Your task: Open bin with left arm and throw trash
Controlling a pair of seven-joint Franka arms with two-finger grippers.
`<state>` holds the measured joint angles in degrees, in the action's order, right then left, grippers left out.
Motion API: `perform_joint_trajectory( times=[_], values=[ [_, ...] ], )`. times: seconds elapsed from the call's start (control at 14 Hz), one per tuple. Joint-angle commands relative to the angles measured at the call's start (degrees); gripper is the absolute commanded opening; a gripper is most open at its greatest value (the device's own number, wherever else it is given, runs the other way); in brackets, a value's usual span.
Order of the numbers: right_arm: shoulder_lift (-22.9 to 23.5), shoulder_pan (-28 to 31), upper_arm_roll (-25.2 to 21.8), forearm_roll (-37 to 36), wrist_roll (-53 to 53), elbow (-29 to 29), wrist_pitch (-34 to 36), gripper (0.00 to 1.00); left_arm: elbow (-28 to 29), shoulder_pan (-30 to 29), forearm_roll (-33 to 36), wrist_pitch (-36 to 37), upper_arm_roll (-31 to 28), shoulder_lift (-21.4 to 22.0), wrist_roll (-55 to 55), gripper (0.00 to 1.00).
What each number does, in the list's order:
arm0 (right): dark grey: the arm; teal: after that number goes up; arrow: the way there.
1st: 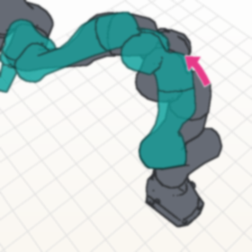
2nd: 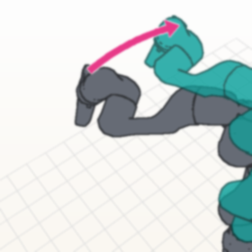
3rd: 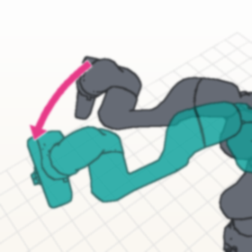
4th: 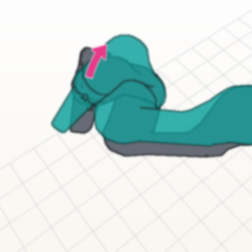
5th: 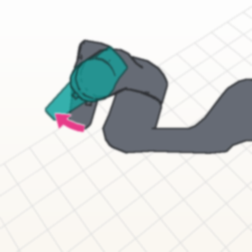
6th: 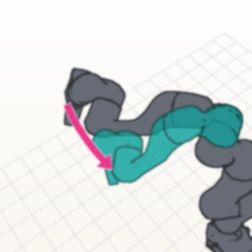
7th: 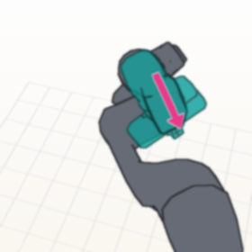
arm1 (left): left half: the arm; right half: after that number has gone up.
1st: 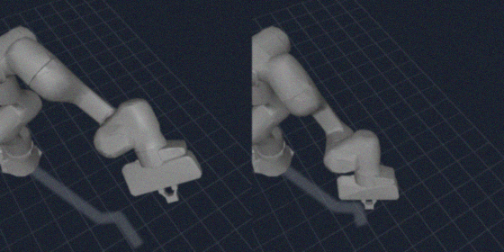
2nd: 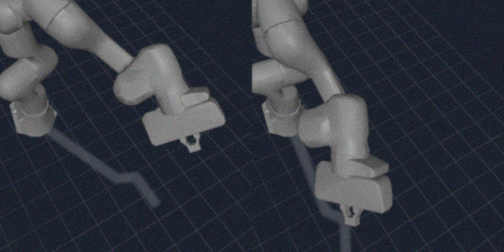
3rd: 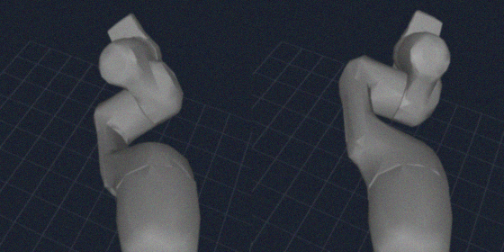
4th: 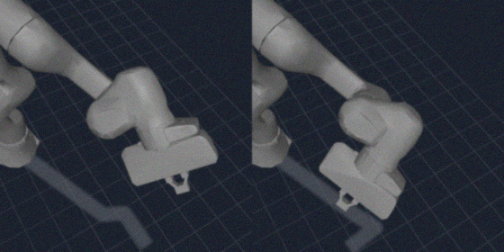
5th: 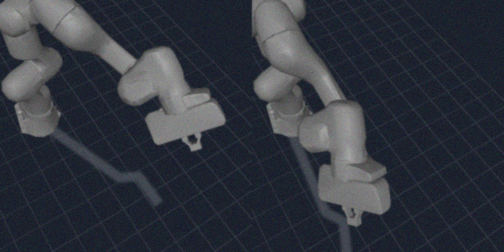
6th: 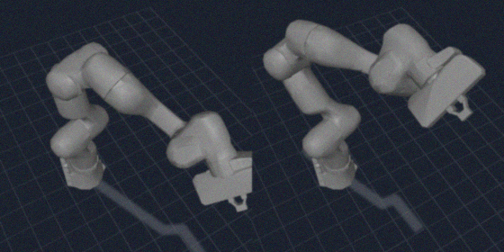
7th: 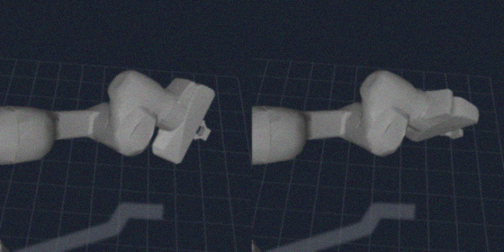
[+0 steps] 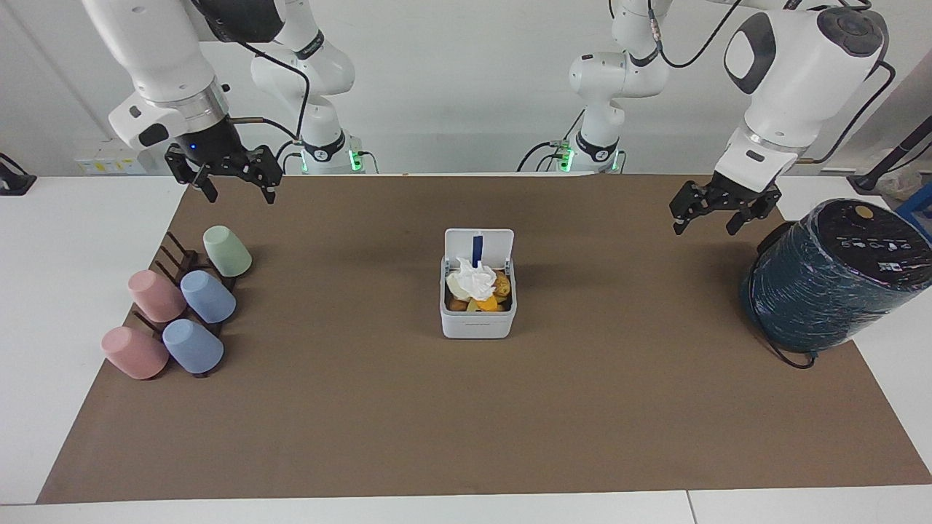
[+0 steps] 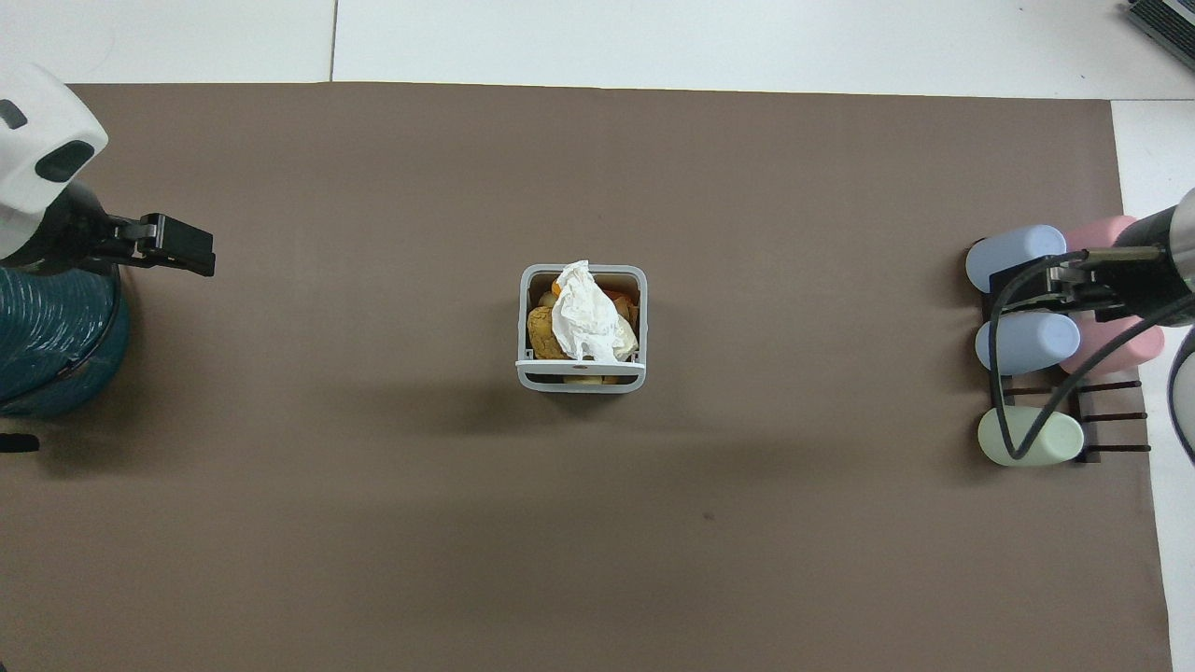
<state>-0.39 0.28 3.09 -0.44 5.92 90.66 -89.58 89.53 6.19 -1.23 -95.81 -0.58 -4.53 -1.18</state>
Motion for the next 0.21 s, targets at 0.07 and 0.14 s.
perform_joint_trajectory(
  times=[0.07, 0.14],
  values=[
    [-1.5, 0.3, -0.1, 1.2, -1.8, 1.5, 0.0, 1.00, 2.0, -0.8, 1.1, -1.0, 0.5, 1.8, 0.8, 1.00],
    [-1.5, 0.3, -0.1, 1.2, -1.8, 1.5, 0.0, 1.00, 2.1, -0.7, 1.1, -1.0, 0.5, 1.8, 0.9, 1.00]
  ],
)
